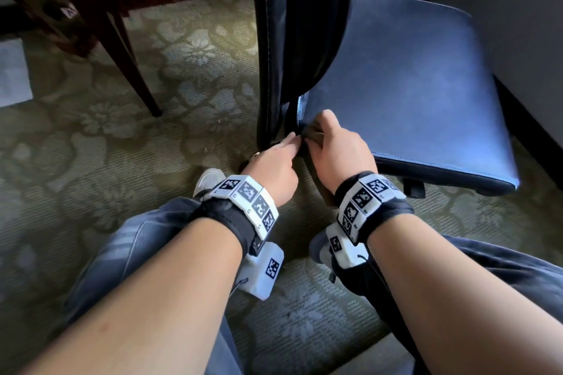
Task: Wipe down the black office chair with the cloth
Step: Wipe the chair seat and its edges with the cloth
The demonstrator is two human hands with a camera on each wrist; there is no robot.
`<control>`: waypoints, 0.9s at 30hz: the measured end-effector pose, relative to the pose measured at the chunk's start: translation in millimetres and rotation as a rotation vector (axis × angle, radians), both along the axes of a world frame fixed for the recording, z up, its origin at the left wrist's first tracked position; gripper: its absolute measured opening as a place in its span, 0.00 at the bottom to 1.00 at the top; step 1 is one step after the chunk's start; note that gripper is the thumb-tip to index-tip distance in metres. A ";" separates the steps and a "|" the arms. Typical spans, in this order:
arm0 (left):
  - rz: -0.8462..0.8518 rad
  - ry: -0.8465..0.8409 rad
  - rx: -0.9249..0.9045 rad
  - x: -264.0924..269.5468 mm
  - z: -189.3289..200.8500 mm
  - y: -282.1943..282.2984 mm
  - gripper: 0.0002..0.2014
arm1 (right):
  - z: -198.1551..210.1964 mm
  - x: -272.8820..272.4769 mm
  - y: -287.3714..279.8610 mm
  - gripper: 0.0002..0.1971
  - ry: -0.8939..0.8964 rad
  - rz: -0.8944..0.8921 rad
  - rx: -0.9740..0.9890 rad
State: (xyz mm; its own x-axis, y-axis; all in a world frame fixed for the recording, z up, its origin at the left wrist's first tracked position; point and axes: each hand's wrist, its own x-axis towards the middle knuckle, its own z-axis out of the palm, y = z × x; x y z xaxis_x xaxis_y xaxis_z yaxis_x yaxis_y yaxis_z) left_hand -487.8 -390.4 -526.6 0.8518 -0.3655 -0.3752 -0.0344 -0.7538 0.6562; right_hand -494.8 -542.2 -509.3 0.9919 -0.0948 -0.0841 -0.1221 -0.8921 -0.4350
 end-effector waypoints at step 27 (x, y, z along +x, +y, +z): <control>-0.151 -0.041 0.120 -24.5 12.5 -26.3 0.41 | -18.0 -40.8 -39.2 0.18 -0.127 -0.066 -0.078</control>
